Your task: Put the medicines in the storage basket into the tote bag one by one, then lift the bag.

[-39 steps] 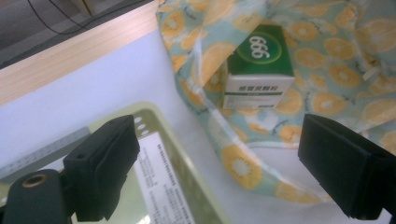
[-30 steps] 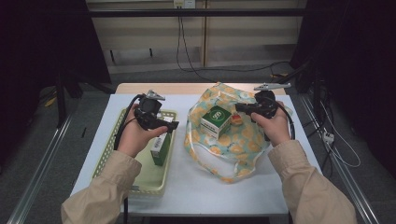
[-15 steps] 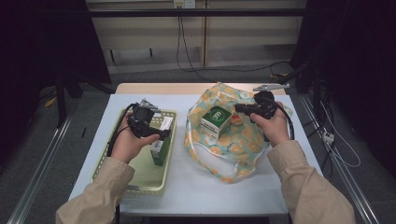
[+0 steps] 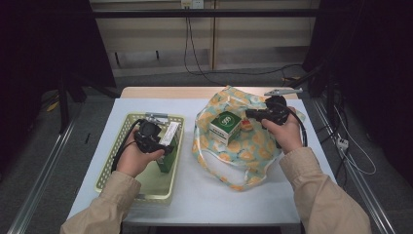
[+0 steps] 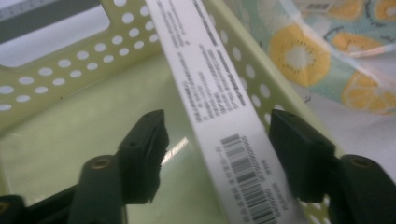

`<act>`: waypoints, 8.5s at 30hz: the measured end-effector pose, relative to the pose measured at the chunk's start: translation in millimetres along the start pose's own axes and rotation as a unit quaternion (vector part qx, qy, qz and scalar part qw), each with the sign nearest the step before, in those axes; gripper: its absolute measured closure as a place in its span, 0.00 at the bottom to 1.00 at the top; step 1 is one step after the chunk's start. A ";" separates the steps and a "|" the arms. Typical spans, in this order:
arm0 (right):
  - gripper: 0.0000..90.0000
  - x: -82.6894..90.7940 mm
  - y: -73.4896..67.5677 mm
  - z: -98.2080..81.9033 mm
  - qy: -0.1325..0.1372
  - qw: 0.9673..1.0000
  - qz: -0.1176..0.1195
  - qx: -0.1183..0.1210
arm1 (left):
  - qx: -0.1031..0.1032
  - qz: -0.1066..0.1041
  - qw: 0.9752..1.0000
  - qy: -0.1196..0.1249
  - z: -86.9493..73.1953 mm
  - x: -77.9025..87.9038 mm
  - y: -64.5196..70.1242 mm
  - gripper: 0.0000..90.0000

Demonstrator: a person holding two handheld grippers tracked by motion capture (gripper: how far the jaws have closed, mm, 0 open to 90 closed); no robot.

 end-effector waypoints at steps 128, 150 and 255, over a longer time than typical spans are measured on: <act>1.00 7.3 -0.4 14.4 0.011 1.000 0.011 -0.004 | -0.003 -0.066 0.991 0.117 109.2 -116.2 117.2 0.31; 1.00 3.8 -1.2 3.5 0.006 1.000 0.009 -0.010 | -0.053 -0.148 0.985 0.075 36.5 -104.4 155.2 0.21; 0.64 25.1 -0.9 88.7 0.045 0.998 0.023 -0.048 | -0.021 -0.059 0.976 0.209 226.8 18.9 83.6 0.59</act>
Point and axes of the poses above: each handheld gripper's, and its own axes: x roughly backward along the jaws, z roughly out of its top, y roughly to its right, the point moved 7 cm from there along -x, roughly forward along the jaws, and after that the axes turned 13 degrees about y, right-handed, at the moved point
